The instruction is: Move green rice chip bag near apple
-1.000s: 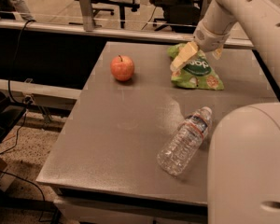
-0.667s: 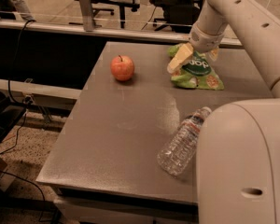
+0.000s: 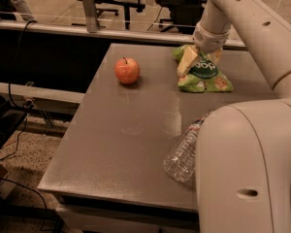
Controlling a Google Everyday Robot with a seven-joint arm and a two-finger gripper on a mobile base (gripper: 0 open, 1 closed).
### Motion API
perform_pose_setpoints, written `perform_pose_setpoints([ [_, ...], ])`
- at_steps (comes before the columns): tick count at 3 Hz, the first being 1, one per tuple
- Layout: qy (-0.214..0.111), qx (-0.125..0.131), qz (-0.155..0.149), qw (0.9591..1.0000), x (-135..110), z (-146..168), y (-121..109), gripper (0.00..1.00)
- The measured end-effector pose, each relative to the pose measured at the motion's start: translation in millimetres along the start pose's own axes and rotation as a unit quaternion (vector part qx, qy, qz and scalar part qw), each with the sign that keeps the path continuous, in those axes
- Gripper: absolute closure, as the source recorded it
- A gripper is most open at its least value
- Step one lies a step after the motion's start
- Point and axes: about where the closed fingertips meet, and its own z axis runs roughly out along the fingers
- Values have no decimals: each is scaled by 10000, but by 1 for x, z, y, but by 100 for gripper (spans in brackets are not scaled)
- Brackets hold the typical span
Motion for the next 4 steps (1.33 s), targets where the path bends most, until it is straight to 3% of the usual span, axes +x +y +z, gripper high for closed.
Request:
perform_pose_setpoints([
  [2,-66,-105,-575,9983,-19,-10,33,93],
  [3,-129,-207,-760,9968,-31,-10,52,100],
  [4,-207,-316,-909,9951,-42,-13,71,100],
])
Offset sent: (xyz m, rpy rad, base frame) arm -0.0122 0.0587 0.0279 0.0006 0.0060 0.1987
